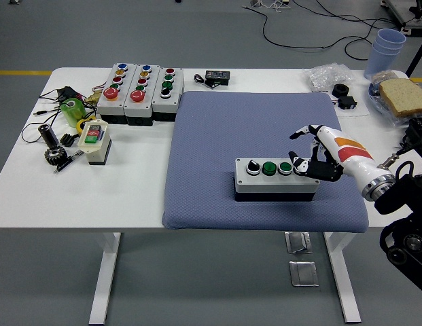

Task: Pick up the button,place it on the desk,press the button,press the button

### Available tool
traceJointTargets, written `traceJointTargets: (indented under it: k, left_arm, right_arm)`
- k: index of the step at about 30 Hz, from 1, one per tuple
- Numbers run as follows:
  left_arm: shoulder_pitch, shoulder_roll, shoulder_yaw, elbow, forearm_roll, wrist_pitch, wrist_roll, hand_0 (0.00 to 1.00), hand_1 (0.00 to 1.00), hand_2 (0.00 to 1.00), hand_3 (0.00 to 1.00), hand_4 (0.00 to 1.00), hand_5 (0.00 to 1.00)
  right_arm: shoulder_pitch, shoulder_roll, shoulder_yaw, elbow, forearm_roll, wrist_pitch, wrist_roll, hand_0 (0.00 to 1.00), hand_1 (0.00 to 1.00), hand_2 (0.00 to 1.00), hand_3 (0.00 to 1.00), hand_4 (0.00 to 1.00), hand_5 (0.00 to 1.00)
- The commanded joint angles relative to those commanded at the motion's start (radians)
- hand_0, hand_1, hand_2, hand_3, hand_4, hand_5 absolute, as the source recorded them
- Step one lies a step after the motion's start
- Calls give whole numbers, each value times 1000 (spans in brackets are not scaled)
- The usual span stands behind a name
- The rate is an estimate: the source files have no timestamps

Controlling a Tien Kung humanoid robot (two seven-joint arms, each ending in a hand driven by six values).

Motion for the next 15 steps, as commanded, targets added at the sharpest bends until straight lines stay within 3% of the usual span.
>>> traceJointTargets:
  k: [1, 2, 5, 7, 8, 13, 14, 15]
  left_arm:
    - [0, 0, 0, 0, 0, 0, 0, 644, 604, 597, 561, 311, 850]
    - [0, 0, 0, 0, 2, -1, 0, 645, 604, 597, 562, 313, 852]
    - [1, 0, -1, 0, 4, -1, 1, 645, 604, 597, 562, 313, 852]
    - [2, -1, -1, 0, 5, -2, 1, 645, 604, 597, 562, 313, 852]
    - [2, -1, -1, 0, 6, -2, 1, 645, 604, 597, 561, 317, 858]
    - [7, -2, -2, 0, 11, -2, 1, 645, 604, 597, 561, 317, 858]
    - [7, -2, -2, 0, 12, -2, 1, 645, 606, 601, 561, 315, 856]
    - [8, -2, -3, 0, 12, -2, 1, 645, 606, 601, 561, 315, 856]
  right_arm:
    - [-4, 0, 11, 3, 38, -28, 15, 159, 2, 260, 656, 636, 373]
    - [-13, 4, 28, 3, 77, -61, 45, 315, 184, 393, 725, 669, 434]
    - [-34, 19, 63, -5, 197, -114, 118, 315, 184, 393, 725, 669, 434]
    - [-44, 27, 76, -10, 275, -125, 181, 315, 184, 393, 725, 669, 434]
    - [-57, 36, 87, -12, 321, -135, 218, 640, 575, 667, 789, 694, 435]
    - [-96, 56, 128, -25, 529, -140, 361, 640, 575, 667, 789, 694, 435]
    - [-100, 57, 134, -27, 574, -138, 377, 755, 705, 792, 793, 704, 444]
    - [-106, 61, 143, -33, 613, -135, 393, 755, 705, 792, 793, 704, 444]
